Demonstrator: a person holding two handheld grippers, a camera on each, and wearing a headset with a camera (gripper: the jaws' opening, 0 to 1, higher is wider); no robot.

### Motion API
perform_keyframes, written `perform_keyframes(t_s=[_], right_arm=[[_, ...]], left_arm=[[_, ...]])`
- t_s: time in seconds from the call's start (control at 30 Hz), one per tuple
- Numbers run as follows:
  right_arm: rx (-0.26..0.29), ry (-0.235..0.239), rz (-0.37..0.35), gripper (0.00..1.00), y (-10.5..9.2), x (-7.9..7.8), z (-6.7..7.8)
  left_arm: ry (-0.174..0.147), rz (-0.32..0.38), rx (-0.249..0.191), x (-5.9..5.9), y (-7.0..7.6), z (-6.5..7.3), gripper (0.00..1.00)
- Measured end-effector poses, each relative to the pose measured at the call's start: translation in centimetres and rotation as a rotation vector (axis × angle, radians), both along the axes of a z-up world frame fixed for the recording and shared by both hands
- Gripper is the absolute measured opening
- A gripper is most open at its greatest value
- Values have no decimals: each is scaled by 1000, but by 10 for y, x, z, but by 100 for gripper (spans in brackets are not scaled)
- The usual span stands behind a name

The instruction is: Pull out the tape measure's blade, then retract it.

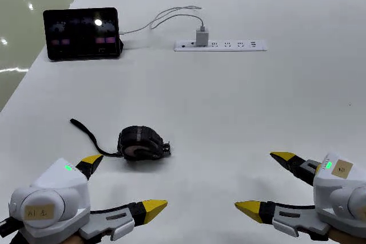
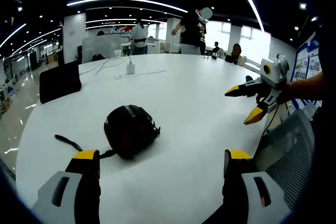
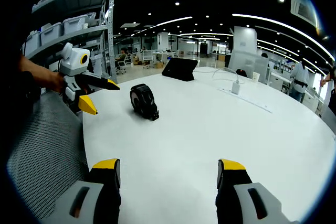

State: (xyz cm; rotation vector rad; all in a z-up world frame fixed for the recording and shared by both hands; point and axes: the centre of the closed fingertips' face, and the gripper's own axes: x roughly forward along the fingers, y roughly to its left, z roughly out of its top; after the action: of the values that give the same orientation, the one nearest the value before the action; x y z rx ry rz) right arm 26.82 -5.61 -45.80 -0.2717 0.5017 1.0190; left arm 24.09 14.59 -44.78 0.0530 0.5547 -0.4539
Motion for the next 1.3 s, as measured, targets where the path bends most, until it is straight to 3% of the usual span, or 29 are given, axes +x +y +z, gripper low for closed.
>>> perform_keyframes(t_s=[0.63, 0.9, 1.3], right_arm=[[45, 21, -75, 92, -5, -8, 3], [53, 19, -86, 97, -6, -8, 4], [57, 22, -90, 99, -5, -8, 4]], left_arm=[[-34, -26, -8, -6, -2, 5, 99], [-52, -31, -8, -5, 0, 9, 99], [-52, -42, 1, -5, 1, 9, 99]])
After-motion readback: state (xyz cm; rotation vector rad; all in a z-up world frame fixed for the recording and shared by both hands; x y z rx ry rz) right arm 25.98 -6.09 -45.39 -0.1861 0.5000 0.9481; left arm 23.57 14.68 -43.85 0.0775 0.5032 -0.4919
